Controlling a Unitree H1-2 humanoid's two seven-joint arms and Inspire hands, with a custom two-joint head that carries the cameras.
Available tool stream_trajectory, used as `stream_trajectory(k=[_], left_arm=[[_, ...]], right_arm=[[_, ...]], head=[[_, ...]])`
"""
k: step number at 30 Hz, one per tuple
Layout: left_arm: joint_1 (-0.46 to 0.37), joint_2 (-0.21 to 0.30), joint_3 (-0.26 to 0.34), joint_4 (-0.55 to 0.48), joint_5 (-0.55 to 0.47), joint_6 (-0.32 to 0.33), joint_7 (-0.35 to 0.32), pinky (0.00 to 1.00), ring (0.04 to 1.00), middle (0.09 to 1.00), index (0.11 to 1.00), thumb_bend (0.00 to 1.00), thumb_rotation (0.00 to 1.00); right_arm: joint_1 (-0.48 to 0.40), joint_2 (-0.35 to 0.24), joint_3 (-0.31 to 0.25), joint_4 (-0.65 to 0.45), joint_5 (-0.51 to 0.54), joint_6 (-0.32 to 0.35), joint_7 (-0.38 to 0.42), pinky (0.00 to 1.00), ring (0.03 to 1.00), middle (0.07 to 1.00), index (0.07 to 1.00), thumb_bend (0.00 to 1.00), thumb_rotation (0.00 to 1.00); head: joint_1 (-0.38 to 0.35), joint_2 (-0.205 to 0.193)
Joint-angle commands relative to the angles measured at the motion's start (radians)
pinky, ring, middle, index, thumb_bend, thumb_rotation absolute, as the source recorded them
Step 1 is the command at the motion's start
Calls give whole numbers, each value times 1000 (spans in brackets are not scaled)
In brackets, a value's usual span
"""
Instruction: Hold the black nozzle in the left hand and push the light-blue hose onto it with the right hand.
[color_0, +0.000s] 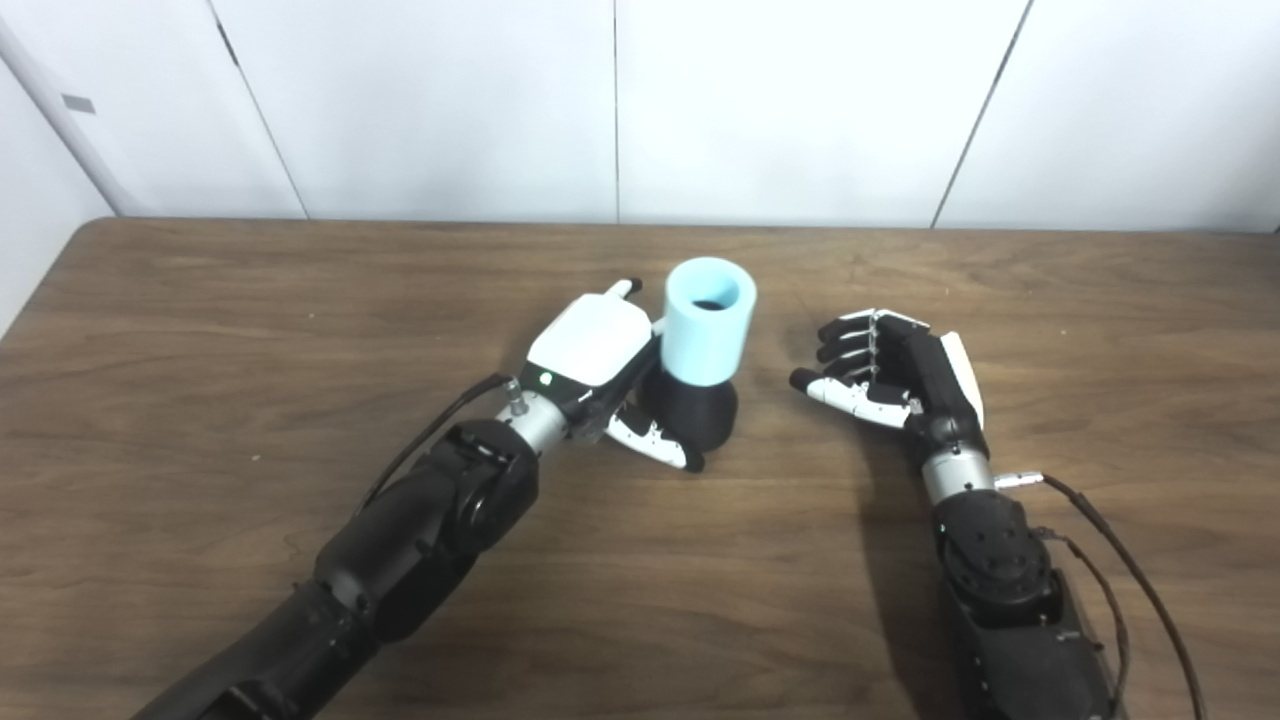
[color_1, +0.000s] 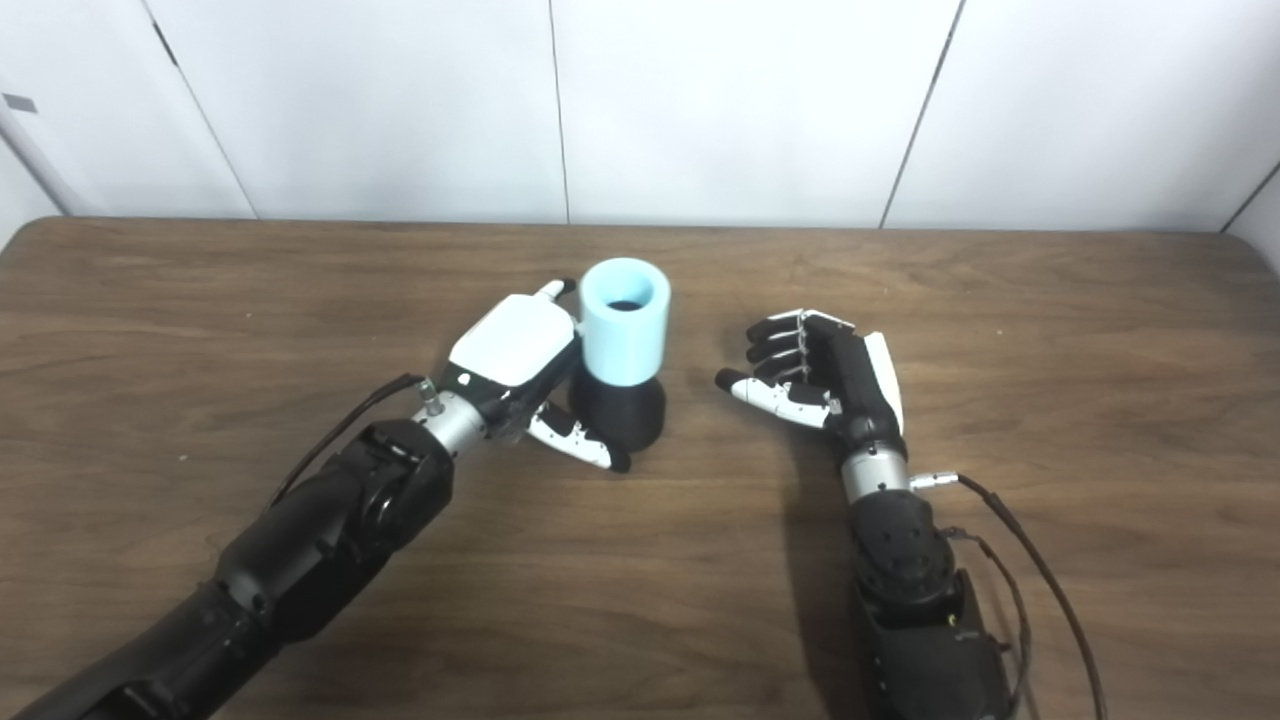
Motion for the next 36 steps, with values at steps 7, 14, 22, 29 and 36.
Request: stream_trajectory(k=[7, 14, 22, 29, 36], left_arm=[[103, 35, -72, 123, 72, 142, -305, 1000, 986, 941, 866, 924, 310], [103, 39, -57, 93, 60, 157, -315, 1000, 979, 940, 873, 903, 317], [112, 60, 67, -30, 26, 255, -311, 917, 933, 916, 883, 854, 255], [179, 23, 315, -94, -153, 266, -219, 762, 846, 859, 847, 813, 156], [269, -144, 617, -71, -495, 155, -35, 585, 684, 732, 748, 701, 18]], right_arm=[[-25, -6, -29, -43, 19, -106, -59, 326, 452, 481, 507, 520, 0], [-24, -4, -26, -38, 25, -112, -67, 328, 452, 480, 509, 520, 0], [-20, 2, -27, -41, 37, -116, -66, 324, 447, 478, 511, 520, 0], [-20, -6, -30, -38, 36, -122, -69, 324, 450, 478, 512, 521, 0], [-20, -19, -32, -30, 37, -129, -71, 333, 462, 483, 505, 521, 0]], head=[[-4, 3], [-1, -1], [3, -6], [7, -5], [13, -2]])
